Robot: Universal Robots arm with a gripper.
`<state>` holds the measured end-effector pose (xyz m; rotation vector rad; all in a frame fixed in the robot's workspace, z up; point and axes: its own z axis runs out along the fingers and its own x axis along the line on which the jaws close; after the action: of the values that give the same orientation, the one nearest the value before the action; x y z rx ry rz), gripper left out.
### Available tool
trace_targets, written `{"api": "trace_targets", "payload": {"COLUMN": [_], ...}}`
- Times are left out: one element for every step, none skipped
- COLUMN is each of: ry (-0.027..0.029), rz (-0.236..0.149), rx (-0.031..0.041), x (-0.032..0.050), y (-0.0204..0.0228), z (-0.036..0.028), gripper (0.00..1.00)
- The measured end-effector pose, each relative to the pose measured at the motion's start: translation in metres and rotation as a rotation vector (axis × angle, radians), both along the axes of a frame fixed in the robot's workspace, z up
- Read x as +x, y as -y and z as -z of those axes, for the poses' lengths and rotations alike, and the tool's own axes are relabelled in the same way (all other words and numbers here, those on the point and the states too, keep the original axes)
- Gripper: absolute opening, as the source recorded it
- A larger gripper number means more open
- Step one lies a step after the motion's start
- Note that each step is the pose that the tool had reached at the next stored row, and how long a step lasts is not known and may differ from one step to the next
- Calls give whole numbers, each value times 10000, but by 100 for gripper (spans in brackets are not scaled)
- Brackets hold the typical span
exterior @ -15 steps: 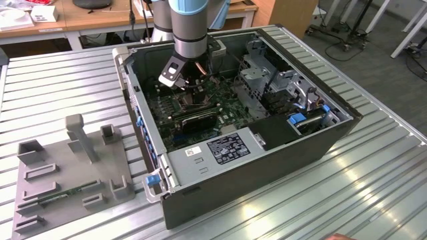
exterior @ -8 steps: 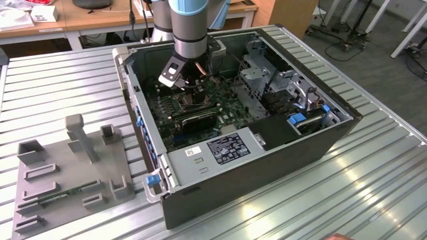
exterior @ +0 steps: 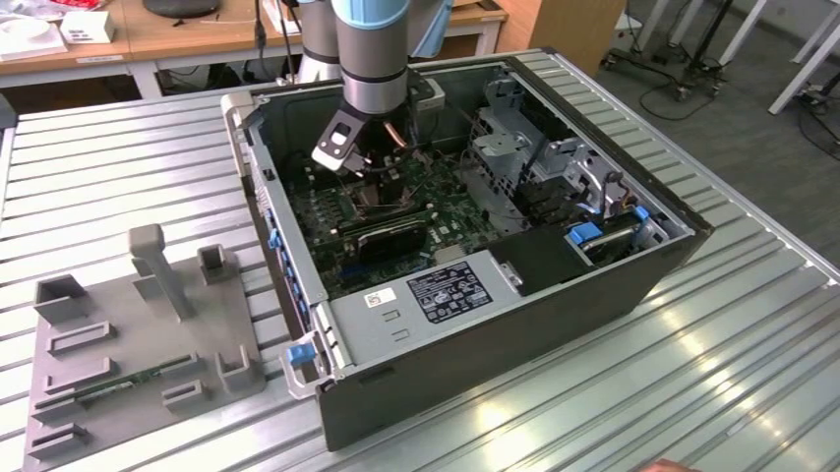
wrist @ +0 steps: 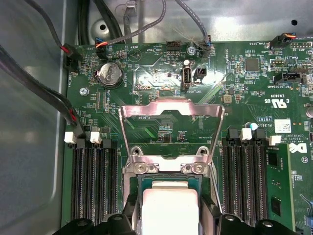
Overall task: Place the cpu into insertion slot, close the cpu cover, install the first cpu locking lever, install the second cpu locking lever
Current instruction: 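Place the cpu into insertion slot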
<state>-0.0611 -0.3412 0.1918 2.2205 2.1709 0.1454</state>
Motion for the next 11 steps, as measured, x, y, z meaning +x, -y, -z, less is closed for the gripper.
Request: {"api": "trace_targets", "payload": {"ry": [1, 1, 2, 2, 1, 1, 1, 2, 2, 2, 2], "rz": [0, 0, 0, -1, 0, 0, 0, 0, 0, 0, 0], "rx": [2, 1, 2, 3, 2, 2, 2, 3, 3, 3, 2], "x": [0, 0, 0, 0, 0, 0, 0, 0, 0, 0, 0], "y": [0, 0, 0, 0, 0, 0, 0, 0, 0, 0, 0], "z": [-10, -24, -40, -56, -75, -92, -110, -127, -144, -162, -176], "gripper": [61, 61, 61, 61, 61, 61, 61, 61, 61, 61, 61]}}
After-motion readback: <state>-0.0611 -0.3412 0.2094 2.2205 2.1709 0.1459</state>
